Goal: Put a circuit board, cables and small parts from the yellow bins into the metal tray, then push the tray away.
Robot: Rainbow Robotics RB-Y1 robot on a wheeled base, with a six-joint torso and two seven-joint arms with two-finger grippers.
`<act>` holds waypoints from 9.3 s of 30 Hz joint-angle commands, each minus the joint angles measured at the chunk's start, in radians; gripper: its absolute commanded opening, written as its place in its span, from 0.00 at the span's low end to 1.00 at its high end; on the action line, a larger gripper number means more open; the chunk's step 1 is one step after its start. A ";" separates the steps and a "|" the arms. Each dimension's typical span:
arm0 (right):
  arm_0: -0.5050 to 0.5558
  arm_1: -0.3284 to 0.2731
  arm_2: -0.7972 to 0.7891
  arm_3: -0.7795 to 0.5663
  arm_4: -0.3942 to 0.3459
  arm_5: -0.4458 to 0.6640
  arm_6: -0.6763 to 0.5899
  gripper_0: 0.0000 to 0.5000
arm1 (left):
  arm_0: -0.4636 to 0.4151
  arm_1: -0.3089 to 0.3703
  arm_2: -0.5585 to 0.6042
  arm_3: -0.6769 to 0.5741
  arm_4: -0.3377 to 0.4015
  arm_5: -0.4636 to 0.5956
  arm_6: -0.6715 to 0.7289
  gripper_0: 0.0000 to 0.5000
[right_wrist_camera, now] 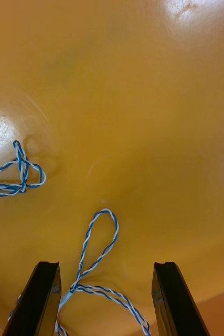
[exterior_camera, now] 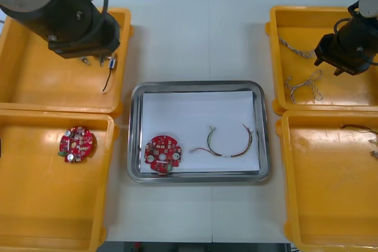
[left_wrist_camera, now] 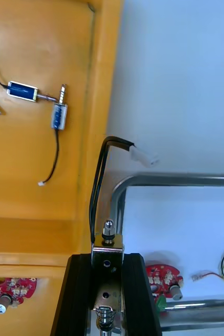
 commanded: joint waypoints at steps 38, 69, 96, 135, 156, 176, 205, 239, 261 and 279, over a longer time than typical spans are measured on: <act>-0.046 0.041 0.083 0.214 -0.039 -0.169 -0.116 0.00 | 0.049 -0.136 -0.561 0.094 -0.207 -0.292 0.288 0.00; -0.077 -0.089 -0.012 0.108 -0.036 -0.071 -0.044 0.00 | 0.084 -0.125 -0.622 0.153 -0.267 -0.377 0.303 0.00; -0.077 -0.123 -0.047 0.115 0.009 -0.128 0.056 0.00 | 0.083 -0.101 -0.513 0.096 -0.264 -0.349 0.295 1.00; -0.134 -0.126 -0.150 0.160 0.021 -0.024 0.136 1.00 | -0.064 0.151 0.013 0.243 0.074 -0.035 0.259 1.00; -0.197 -0.060 -0.168 0.168 0.075 0.085 -0.191 1.00 | -0.097 0.154 0.021 0.539 -0.015 -0.297 0.188 1.00; -0.190 -0.020 -0.168 0.355 0.103 -0.104 -0.248 1.00 | -0.173 0.120 -0.010 0.819 -0.032 -0.461 0.056 1.00; -0.114 0.017 -0.159 0.387 0.032 -0.200 -0.260 1.00 | -0.190 0.008 -0.147 0.960 -0.124 -0.613 0.045 1.00; -0.062 0.023 -0.158 0.367 0.015 -0.242 -0.239 0.00 | -0.190 -0.028 -0.213 1.035 -0.167 -0.713 0.032 0.00; -0.060 -0.032 -0.210 -0.109 0.018 0.260 0.030 0.00 | -0.189 0.061 -0.180 0.952 -0.112 -0.576 -0.011 0.00; 0.142 -0.032 -0.204 -0.678 -0.054 0.396 0.057 0.00 | -0.110 0.097 -0.050 0.521 -0.075 -0.185 -0.034 0.00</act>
